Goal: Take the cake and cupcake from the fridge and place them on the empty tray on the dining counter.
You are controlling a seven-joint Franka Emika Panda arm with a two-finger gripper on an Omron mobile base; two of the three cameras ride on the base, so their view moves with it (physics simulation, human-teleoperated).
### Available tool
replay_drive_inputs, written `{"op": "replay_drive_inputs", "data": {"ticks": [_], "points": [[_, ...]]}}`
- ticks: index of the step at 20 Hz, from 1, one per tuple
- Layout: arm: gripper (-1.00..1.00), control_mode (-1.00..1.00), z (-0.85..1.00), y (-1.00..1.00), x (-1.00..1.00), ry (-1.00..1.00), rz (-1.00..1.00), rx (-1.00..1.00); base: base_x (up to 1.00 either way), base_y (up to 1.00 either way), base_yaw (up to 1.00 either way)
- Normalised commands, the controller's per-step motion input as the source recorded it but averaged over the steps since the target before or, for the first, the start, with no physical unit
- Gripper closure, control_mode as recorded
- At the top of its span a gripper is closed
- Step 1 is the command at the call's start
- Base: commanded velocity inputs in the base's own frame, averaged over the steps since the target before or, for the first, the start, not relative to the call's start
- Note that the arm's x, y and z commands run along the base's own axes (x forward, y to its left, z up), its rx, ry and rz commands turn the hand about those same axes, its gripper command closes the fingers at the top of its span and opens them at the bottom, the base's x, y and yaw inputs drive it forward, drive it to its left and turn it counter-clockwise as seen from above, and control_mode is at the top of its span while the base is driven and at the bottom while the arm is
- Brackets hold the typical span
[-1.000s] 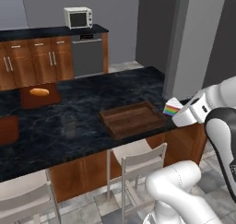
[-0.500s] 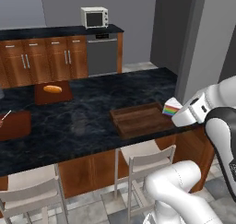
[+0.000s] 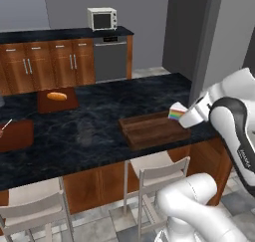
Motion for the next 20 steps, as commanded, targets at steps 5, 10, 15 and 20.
{"op": "replay_drive_inputs", "data": {"ticks": [5,10,15,20], "points": [[1.00,-1.00,-0.32,-0.24,0.45,0.18,0.08,-0.01,0.00,0.00,0.00],[1.00,-1.00,-0.58,-0.27,0.31,0.03,0.11,0.00,0.00,0.00,0.00],[1.00,-1.00,-0.54,0.01,0.49,0.00,0.14,-0.03,0.00,0.00,0.00],[1.00,-1.00,-0.36,0.01,0.68,0.00,0.12,-0.06,0.00,0.00,0.00]]}}
